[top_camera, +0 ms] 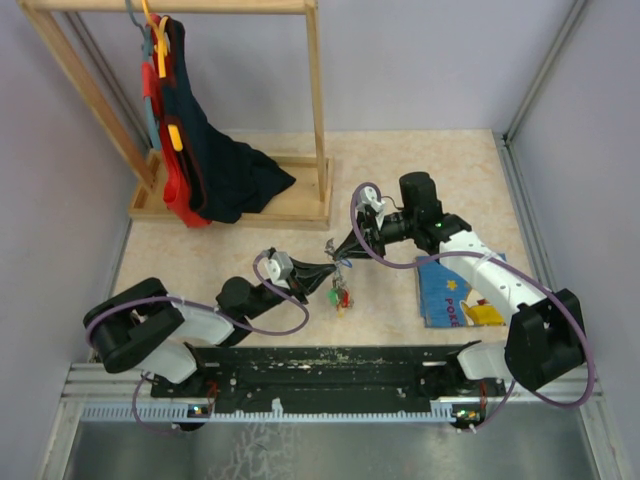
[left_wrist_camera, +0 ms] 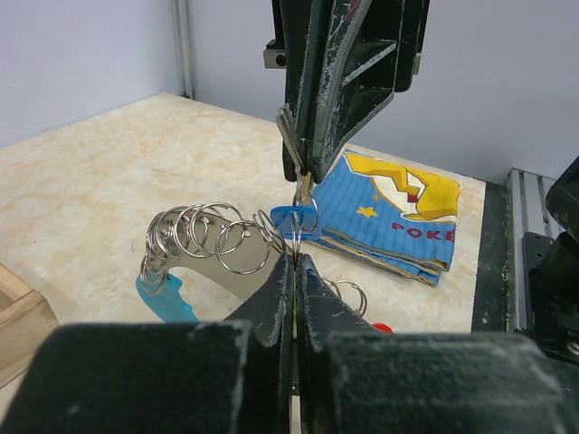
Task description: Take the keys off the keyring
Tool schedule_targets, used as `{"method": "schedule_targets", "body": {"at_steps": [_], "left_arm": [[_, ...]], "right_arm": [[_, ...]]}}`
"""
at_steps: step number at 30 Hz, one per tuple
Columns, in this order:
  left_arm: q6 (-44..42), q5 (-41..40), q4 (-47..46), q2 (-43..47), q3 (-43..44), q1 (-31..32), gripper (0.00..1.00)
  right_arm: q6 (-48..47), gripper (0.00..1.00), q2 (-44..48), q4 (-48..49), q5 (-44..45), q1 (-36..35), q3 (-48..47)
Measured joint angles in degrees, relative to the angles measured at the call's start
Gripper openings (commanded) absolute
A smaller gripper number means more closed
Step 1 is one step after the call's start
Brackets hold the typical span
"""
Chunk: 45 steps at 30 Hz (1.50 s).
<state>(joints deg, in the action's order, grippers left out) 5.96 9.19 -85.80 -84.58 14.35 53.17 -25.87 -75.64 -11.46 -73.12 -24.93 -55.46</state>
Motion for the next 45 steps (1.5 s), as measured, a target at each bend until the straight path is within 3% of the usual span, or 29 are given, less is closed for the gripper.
{"method": "schedule_targets", "body": {"at_steps": [7,18,26,32,37,39,42,45], "left_arm": [[-1.5,0.4,4.4,3.2,0.0,0.0,0.0],[-3.7,11.1,36.9,13.7,11.6,-4.0,0.0],[-7.5,19.3,51.0,14.0,19.6,-6.1,0.0],[-8.9,22.4,55.6,14.0,21.4,-7.3,0.0],[-8.6,23.8,56.0,14.0,21.3,-8.0,0.01],[-7.4,24.0,53.9,14.0,20.4,-8.3,0.05],[-5.2,24.3,48.2,14.3,17.0,-8.9,0.22],[-2.2,24.5,41.4,14.4,13.1,-9.1,0.3]], "right_arm": [[-1.1,0.0,0.0,-0.5,-0.1,0.0,0.0],[1.1,0.0,0.0,1.3,-3.1,-0.1,0.0],[9.6,0.0,0.0,7.9,-3.0,-0.5,0.0],[23.4,0.0,-0.5,24.5,-2.9,-0.8,5.0],[25.9,0.0,-1.1,26.3,-2.9,-0.6,5.6],[26.1,0.0,-1.1,26.7,-3.2,-0.2,5.6],[26.1,0.0,-1.1,26.9,-4.7,0.6,5.6],[26.0,0.0,-1.0,26.9,-6.1,1.3,5.6]]}}
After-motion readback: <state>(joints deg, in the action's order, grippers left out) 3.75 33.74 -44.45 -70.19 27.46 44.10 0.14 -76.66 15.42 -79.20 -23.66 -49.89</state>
